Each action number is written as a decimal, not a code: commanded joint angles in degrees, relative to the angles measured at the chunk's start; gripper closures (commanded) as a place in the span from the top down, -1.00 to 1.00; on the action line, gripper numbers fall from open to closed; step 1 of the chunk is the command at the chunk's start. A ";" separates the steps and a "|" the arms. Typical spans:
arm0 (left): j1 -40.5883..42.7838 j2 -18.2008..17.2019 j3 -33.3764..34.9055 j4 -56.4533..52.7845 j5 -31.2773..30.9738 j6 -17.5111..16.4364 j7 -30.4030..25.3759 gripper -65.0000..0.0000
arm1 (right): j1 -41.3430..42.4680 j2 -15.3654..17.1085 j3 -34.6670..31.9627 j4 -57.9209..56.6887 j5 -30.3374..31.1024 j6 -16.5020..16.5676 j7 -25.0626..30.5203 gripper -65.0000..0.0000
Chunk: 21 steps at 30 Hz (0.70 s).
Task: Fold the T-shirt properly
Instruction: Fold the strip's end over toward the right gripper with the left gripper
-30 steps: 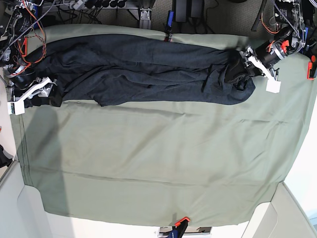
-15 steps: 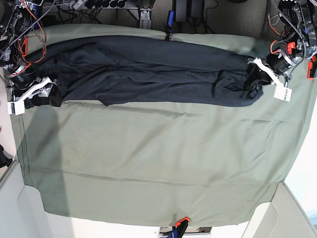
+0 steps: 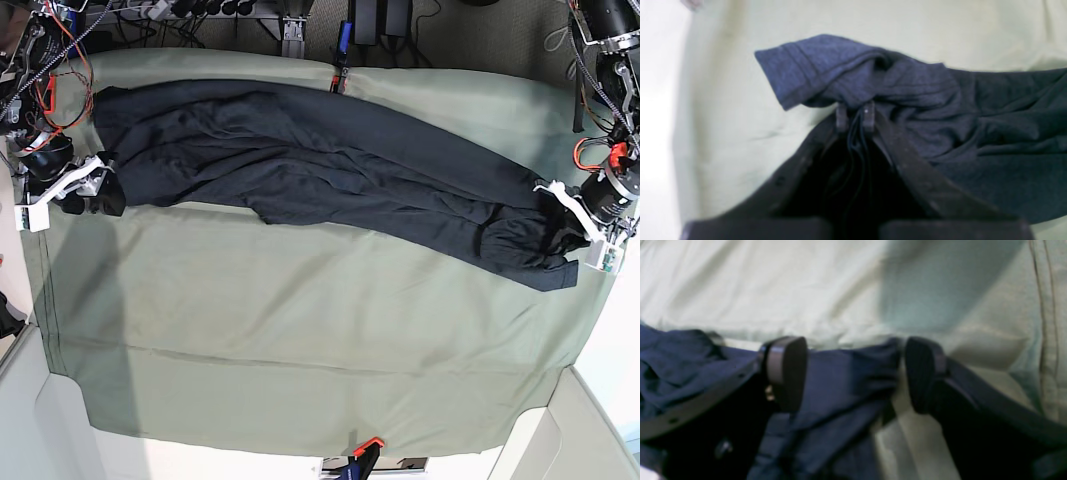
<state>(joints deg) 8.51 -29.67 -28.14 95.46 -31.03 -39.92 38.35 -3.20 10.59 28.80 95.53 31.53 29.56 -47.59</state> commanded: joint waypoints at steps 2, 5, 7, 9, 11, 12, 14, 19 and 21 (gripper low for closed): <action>-0.85 -1.99 -0.37 0.87 -1.55 -0.08 -1.62 -1.00 | 0.63 0.66 0.22 1.01 1.07 0.22 1.49 0.38; -0.33 -1.75 0.46 2.25 -4.50 -0.08 0.57 -1.00 | 0.61 0.68 0.22 1.01 1.01 0.22 1.38 0.38; 1.01 -1.22 1.99 4.63 -8.11 -0.08 1.68 -1.00 | 0.61 0.66 0.22 1.01 1.03 0.24 1.07 0.38; 2.23 0.07 4.26 7.69 -9.49 -0.08 1.77 -1.00 | 0.63 0.66 0.22 1.01 1.11 0.22 1.09 0.38; 2.89 2.03 7.34 10.88 -9.44 -0.08 2.08 -1.00 | 0.63 0.66 0.22 1.01 2.10 0.24 1.07 0.38; 3.13 3.06 9.07 12.39 -9.49 -0.08 2.71 -1.00 | 0.63 0.66 0.22 1.01 2.60 0.26 1.07 0.38; 3.37 4.94 12.98 15.19 -9.46 -0.08 4.90 -1.00 | 0.61 0.66 0.22 1.01 3.04 0.28 1.03 0.38; 4.15 7.28 23.96 16.59 -4.52 -0.08 5.66 -1.00 | 0.61 0.70 0.22 1.01 3.02 0.52 -1.36 0.38; 3.89 7.93 27.69 15.04 -2.05 -0.08 5.38 -1.00 | 0.61 0.68 0.22 1.01 3.37 1.46 -2.78 0.38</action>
<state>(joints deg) 13.02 -21.41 0.05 109.62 -32.03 -39.70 45.17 -3.18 10.48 28.80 95.53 33.65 30.17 -51.33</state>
